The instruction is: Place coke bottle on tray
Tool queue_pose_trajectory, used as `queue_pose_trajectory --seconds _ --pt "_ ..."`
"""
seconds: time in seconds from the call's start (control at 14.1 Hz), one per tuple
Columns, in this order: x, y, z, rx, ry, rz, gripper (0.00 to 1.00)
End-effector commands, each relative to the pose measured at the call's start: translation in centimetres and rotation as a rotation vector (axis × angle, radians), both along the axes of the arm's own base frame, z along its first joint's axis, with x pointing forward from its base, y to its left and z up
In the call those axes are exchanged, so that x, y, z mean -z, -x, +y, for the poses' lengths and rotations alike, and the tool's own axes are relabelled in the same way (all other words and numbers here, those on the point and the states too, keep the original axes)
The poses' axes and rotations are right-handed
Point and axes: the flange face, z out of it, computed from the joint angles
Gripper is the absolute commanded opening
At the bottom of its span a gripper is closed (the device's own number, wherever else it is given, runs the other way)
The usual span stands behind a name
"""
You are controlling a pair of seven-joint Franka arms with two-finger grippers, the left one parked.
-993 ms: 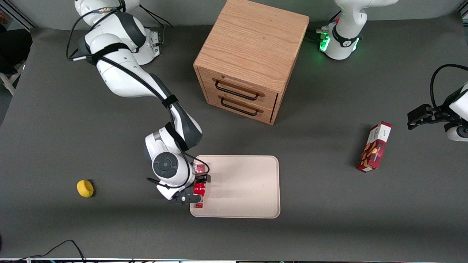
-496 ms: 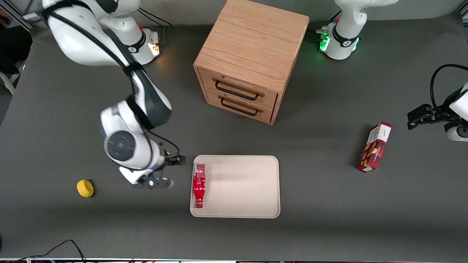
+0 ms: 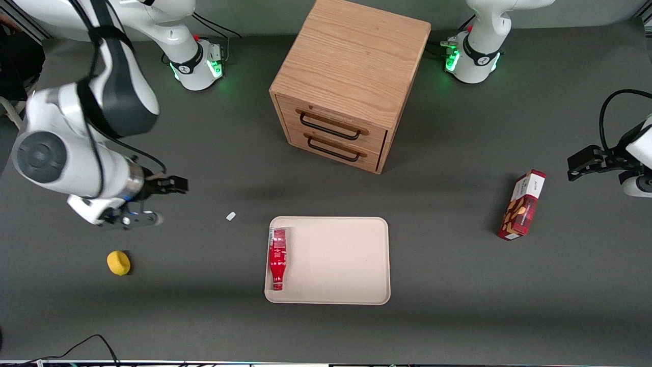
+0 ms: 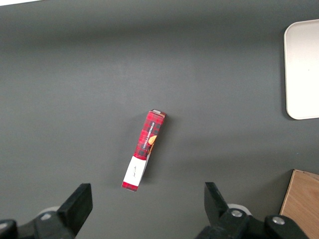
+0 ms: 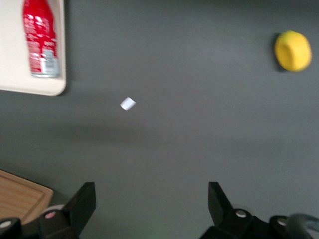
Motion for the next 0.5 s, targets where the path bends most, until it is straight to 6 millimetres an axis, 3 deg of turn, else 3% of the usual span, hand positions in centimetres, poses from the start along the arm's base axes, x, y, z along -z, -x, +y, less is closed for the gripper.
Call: queue_pose_trajectory --seconds 0.0,0.21,0.43 --pt "-2.8 6.0 -1.7 -0.033 -0.019 -0.017 1.0" --pt "-6.3 9.1 -3.4 -0.008 -0.073 -0.05 1.0" --pt "-7.6 10.0 -5.3 -0.029 -0.1 -0.067 1.0"
